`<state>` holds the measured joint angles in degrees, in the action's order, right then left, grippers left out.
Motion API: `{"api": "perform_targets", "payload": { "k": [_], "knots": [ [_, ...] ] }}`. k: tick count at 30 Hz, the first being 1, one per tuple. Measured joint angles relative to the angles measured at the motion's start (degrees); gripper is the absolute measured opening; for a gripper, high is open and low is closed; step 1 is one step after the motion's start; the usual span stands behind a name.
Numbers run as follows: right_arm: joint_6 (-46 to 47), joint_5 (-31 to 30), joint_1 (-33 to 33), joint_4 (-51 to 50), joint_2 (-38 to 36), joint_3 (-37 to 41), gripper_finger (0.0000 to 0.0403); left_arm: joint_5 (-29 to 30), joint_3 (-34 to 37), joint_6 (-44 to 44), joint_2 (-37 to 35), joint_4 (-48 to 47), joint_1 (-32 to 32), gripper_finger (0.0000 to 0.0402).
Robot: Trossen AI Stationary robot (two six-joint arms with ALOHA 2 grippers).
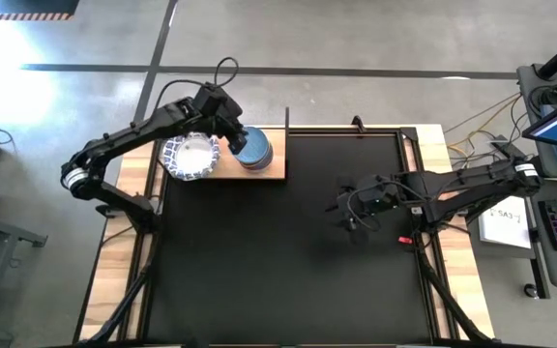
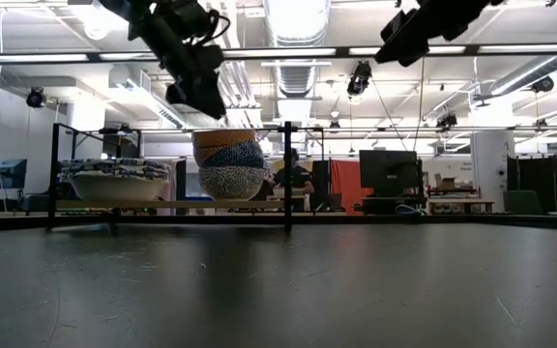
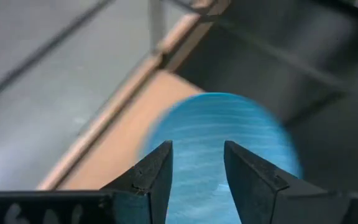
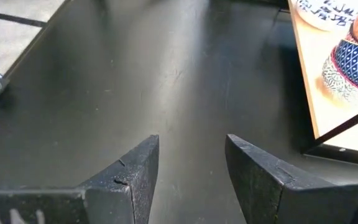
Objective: Place and stack bowls onto a shelf
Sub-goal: Return to Home Position
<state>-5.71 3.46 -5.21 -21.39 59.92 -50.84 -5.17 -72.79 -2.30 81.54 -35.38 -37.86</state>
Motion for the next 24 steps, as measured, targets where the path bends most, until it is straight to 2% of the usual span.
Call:
{"api": "perform_targets", "payload": {
  "k": [3, 5, 14, 21, 24],
  "knots": [
    [0.0, 0.0, 0.2, 4.4, -0.3, 3.1, 0.0173, -6.9, -1.2, -0.1, -0.2, -1.4, 0.8, 0.0126],
    [0.5, 0.0, 0.3, 6.8, -0.5, 5.5, 0.0173, -8.8, -1.4, -0.1, -0.5, -1.9, 1.6, 0.0126],
    [3.1, 0.2, 1.6, 15.4, -2.2, 14.4, 0.0173, -9.0, -1.3, 1.5, -5.4, -2.4, 8.4, 0.0126],
    [5.2, 0.0, 3.7, 21.6, -8.8, 21.4, 0.0173, -8.9, -0.9, 3.3, -12.7, -4.0, 17.0, 0.0126],
    [6.0, 0.0, 4.6, 25.3, -12.3, 25.0, 0.0173, -5.9, -0.5, 3.8, -16.2, -4.5, 21.0, 0.0126]
  ]
}}
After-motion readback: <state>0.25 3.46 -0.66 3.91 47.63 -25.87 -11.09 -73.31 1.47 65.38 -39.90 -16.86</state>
